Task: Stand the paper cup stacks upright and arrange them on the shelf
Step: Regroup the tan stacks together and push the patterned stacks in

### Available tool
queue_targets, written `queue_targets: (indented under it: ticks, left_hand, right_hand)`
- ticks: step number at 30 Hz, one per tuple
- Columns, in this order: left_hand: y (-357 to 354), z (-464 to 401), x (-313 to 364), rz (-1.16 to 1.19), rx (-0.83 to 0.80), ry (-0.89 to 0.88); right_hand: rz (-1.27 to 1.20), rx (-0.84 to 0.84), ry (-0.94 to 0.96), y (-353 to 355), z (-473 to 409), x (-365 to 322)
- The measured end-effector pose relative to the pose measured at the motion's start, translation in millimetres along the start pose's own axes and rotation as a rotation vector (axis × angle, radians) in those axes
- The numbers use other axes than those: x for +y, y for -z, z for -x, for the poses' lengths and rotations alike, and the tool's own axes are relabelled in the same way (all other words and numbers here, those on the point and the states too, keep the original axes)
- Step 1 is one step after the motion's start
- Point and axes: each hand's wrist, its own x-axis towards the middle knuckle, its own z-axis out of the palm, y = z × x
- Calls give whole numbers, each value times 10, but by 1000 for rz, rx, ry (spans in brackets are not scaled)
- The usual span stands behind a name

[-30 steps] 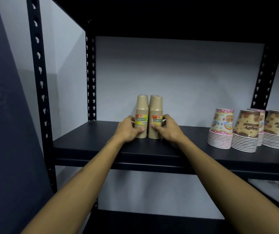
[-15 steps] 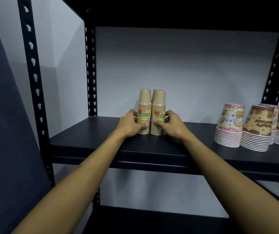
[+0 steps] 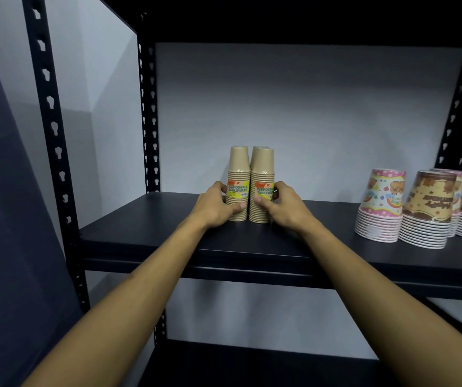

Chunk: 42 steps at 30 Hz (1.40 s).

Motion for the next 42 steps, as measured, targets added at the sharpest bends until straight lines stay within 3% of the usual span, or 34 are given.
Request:
queue_targets:
  ticks: [26,42]
  left_hand:
    - [-16,42,26,12,19,-5]
    - [-10,46,27,-6,32,-8]
  right_hand:
    - [3,59,-40,-11,41,-81]
    - [-2,3,-56,12,63,-91]
